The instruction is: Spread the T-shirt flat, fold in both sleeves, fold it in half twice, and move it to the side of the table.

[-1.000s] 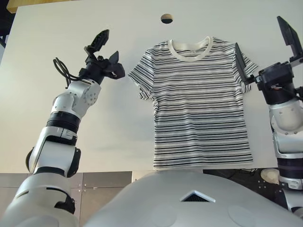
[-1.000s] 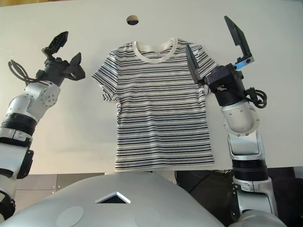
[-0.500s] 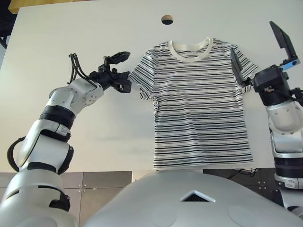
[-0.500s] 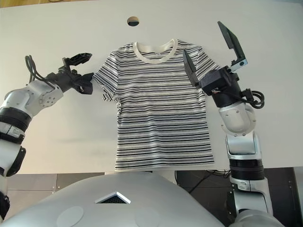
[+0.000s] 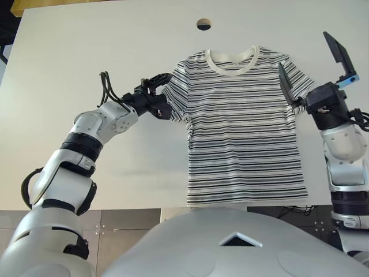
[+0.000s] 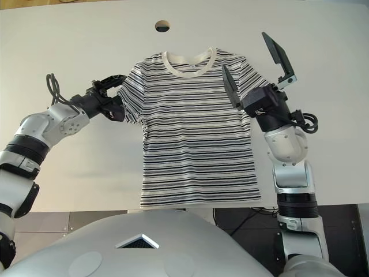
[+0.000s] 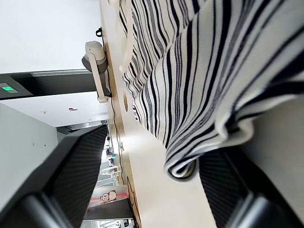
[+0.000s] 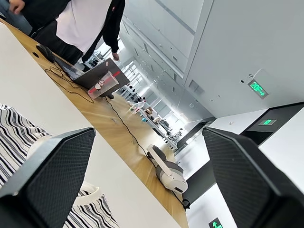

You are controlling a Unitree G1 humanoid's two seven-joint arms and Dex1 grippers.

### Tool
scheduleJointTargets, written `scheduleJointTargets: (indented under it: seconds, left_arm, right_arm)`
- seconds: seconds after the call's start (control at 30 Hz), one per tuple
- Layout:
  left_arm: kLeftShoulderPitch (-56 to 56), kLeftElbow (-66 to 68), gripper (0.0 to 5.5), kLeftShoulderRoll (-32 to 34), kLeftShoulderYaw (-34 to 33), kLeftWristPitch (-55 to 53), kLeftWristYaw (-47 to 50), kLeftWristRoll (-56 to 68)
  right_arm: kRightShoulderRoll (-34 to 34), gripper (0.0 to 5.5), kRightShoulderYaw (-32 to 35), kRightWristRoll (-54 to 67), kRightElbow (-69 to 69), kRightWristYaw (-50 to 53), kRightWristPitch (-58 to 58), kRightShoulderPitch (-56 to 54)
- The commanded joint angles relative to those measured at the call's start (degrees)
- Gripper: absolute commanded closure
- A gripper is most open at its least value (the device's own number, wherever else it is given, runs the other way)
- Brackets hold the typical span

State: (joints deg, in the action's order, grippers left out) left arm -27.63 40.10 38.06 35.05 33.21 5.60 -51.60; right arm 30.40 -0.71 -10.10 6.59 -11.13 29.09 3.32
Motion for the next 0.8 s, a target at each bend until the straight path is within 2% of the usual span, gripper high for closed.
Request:
scheduleJointTargets:
  seconds: [0.03,0.37,0.57,0.8]
  left_arm:
    - [1.4,1.8,2.90,-0.1,1.6,-1.5,-1.2,-2.1]
    - [1.4,3.2,4.47,-0.6,0.2,-5.5,2.4,-1.0]
    - [2.5,2.2,5.38,-1.4,0.9,-3.4,1.5,-0.4]
    - [3.7,1.5,5.38,-1.3,1.0,-2.3,1.1,0.2]
  right_arm:
    - [0.2,1.32,0.9,-0.6,-0.3,-0.8,0.6,-0.1]
    - [-0.1,1.32,0.9,-0.4,-0.9,-1.1,1.2,0.5]
    - [-0.1,1.32,1.0,-0.6,-0.6,-1.1,1.3,0.5]
    - [-0.2,1.32,1.3,-0.5,-0.4,-1.0,1.4,0.7]
